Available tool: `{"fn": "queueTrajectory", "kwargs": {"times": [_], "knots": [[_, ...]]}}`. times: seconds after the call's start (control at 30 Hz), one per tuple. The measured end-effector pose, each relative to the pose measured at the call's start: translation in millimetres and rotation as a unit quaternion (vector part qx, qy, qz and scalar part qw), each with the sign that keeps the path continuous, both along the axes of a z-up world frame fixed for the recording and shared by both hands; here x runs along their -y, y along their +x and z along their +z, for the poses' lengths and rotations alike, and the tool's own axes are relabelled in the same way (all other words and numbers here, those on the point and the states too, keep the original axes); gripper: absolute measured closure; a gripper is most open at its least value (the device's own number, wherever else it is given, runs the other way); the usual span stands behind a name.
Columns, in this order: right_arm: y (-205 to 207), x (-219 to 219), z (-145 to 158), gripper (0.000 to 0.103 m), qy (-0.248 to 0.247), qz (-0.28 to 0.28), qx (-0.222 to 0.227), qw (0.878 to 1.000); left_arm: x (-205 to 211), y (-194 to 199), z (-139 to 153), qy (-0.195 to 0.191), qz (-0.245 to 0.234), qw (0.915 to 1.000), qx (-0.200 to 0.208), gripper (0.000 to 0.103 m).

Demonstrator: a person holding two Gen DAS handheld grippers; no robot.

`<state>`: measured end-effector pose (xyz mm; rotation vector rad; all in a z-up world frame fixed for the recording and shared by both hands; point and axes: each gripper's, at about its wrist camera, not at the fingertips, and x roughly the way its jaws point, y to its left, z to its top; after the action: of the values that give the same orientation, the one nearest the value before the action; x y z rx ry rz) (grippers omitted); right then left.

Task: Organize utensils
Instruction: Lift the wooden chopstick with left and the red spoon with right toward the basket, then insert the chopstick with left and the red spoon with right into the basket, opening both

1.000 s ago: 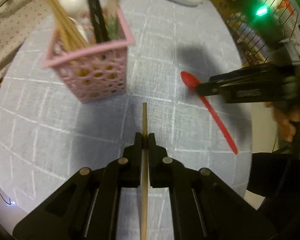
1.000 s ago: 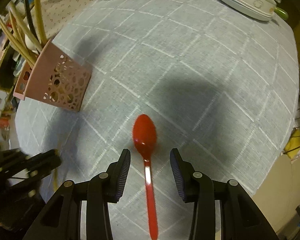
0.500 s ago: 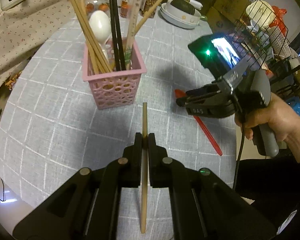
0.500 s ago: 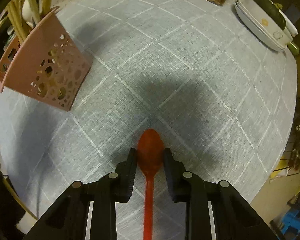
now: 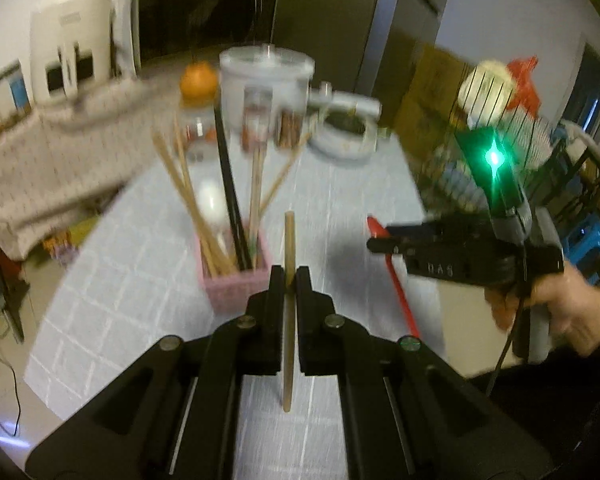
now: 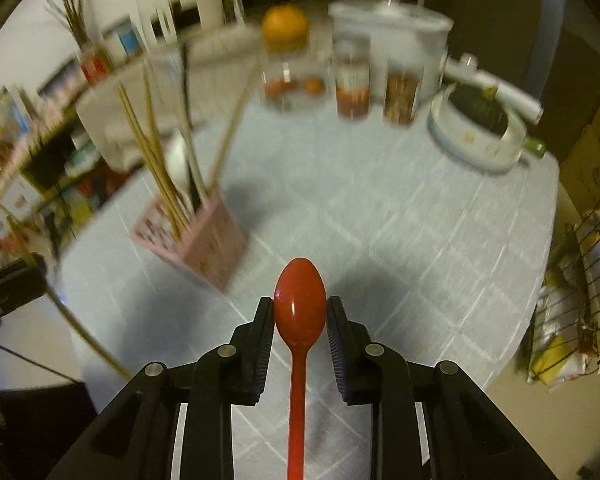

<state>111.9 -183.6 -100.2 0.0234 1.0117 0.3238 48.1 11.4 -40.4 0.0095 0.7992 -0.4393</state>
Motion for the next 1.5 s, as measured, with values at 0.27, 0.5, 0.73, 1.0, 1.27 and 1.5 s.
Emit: {"fn": "queueTrajectory", "kwargs": {"times": [0.27, 0.5, 0.73, 1.0, 1.27, 1.5], "knots": [[-6, -7, 48, 0.077, 0.04, -0.006, 0.065, 0.997, -12, -14, 59, -0.049, 0.044, 0.9873, 0.145, 0.097], [-2, -9, 48, 0.077, 0.047, -0.015, 0.081, 0.996, -20, 6, 63, -0.069, 0.102, 0.9715, 0.203, 0.097], [-2, -6, 53, 0.077, 0.062, -0.026, 0.114, 0.991, -8, 38, 36, -0.049, 0.118, 0.9745, 0.184, 0.097], [-4, -10, 56, 0.076, 0.065, -0.036, 0.145, 0.987, -1, 62, 2, -0.006, 0.122, 0.9823, 0.142, 0.097], [-2, -21, 64, 0.076, 0.07, -0.051, 0.176, 0.981, -6, 69, -9, -0.024, 0.137, 0.9869, 0.082, 0.066], [0, -48, 83, 0.076, 0.082, -0.07, 0.248, 0.963, -36, 51, 3, -0.027, 0.161, 0.9851, 0.053, 0.042]]}}
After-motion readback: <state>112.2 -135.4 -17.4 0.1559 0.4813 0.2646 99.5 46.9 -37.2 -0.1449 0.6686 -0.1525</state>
